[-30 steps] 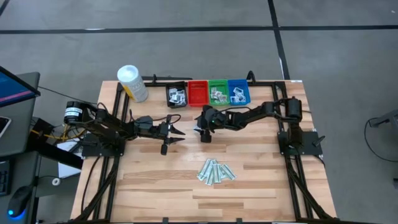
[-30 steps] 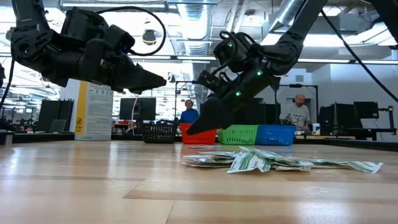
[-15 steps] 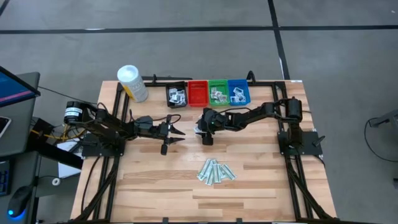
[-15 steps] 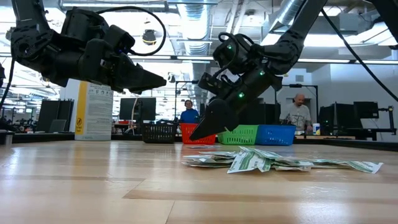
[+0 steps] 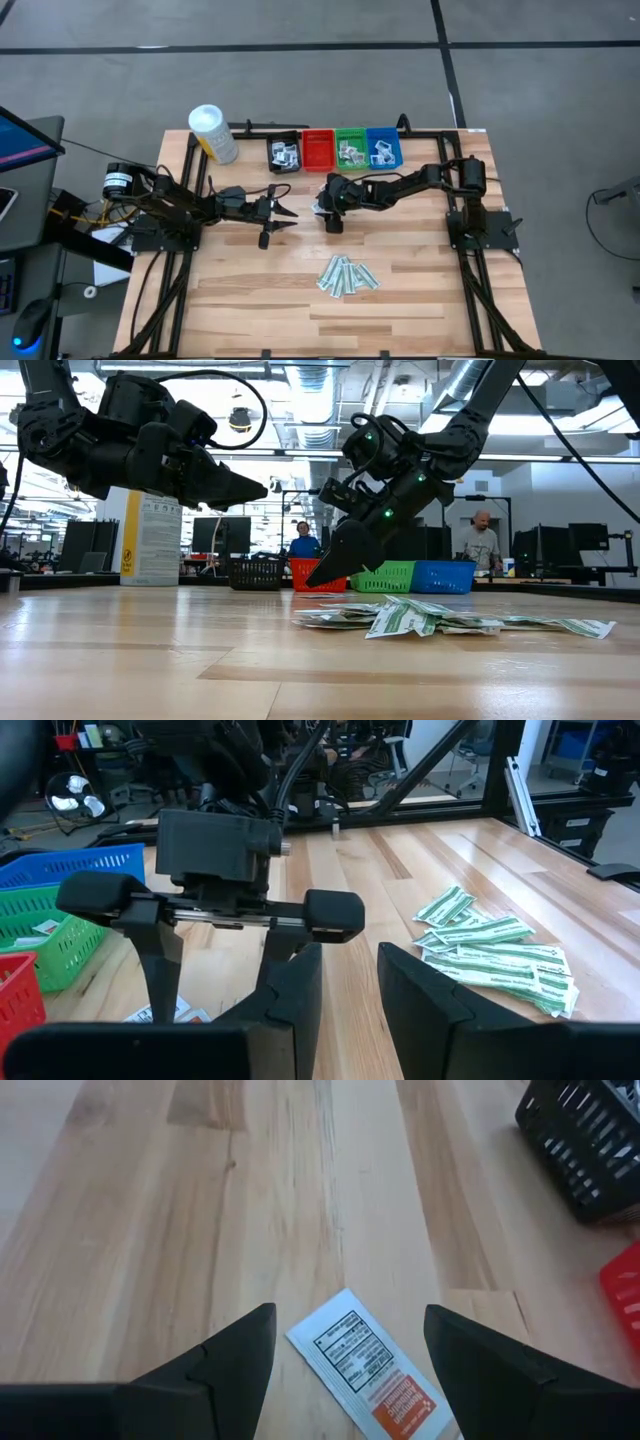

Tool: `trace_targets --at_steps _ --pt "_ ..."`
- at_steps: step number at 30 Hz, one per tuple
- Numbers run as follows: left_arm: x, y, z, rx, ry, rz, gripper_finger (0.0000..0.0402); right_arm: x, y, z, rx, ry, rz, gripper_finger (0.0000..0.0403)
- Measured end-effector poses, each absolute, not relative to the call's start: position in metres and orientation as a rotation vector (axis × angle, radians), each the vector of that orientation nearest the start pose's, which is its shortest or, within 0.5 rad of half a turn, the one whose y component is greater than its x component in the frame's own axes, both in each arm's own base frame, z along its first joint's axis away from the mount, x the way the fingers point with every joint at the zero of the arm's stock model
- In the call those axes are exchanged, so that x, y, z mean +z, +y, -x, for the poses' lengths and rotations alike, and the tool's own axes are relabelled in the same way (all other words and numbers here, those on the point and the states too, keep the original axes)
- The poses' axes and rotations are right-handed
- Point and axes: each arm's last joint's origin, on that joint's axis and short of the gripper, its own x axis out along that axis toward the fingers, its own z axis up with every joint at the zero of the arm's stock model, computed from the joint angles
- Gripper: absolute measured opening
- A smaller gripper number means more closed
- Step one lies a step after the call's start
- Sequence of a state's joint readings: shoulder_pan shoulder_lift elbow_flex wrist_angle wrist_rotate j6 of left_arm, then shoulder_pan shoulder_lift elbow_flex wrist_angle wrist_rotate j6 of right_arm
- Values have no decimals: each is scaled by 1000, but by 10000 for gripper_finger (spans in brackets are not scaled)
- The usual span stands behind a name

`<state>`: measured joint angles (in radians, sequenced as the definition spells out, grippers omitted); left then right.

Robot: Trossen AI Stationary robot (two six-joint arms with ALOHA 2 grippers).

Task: Pick & Place First Aid Supplies
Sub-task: Put the orange ointment pack into the green bin

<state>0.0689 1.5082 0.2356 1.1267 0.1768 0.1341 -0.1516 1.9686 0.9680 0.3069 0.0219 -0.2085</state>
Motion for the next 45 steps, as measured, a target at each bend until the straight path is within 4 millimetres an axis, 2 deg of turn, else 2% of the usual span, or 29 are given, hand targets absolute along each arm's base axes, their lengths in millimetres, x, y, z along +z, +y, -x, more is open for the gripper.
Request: trace_targets --at_steps 16,24,27,45 --pt "136 11 -228 -117 138 -116 102 110 -58 -374 -99 716 136 249" --pt "136 11 -228 -118 137 -116 102 81 -62 -380 -96 716 142 249" --pt "137 11 -228 -117 137 -116 102 76 -65 -379 -103 731 138 249" --pt "136 11 -228 -118 137 -116 102 75 -70 -377 -90 738 85 249"
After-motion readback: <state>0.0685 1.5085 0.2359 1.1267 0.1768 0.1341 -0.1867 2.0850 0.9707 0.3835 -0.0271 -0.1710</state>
